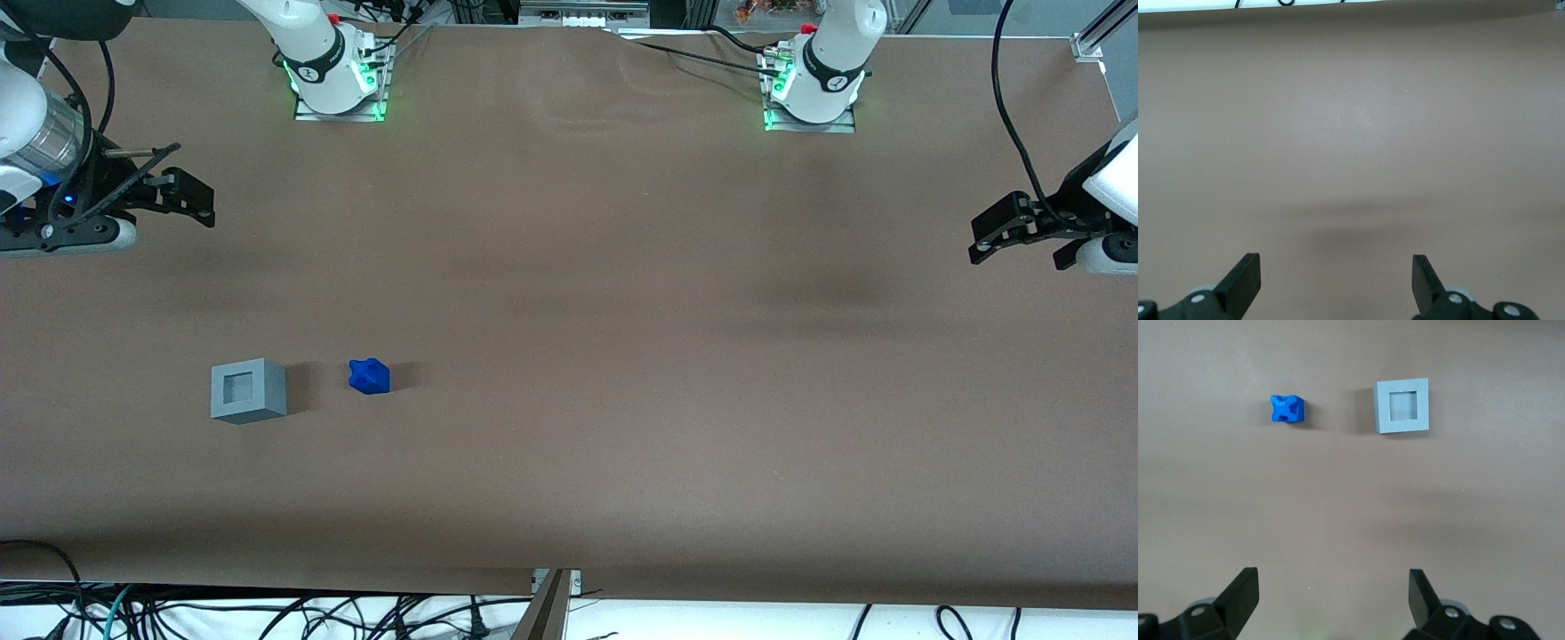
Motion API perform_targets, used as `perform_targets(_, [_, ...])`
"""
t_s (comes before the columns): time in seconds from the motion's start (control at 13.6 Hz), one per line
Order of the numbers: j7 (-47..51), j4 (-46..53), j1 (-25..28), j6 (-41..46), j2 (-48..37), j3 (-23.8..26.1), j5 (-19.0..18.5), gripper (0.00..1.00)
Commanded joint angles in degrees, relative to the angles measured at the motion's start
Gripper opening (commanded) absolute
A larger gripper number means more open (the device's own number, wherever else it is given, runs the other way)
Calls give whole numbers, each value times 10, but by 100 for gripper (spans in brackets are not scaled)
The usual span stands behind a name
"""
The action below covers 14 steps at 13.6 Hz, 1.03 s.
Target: Insert blue part into gray base with right arm
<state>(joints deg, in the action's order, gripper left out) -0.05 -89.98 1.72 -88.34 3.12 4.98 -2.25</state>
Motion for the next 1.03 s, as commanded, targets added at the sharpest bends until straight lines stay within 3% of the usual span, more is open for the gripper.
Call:
perform_targets(0.0, [-11, -12, -2, 8, -15, 1, 8, 99])
perform_targets(0.96, [-14, -12, -2, -6, -14, 0, 1, 99])
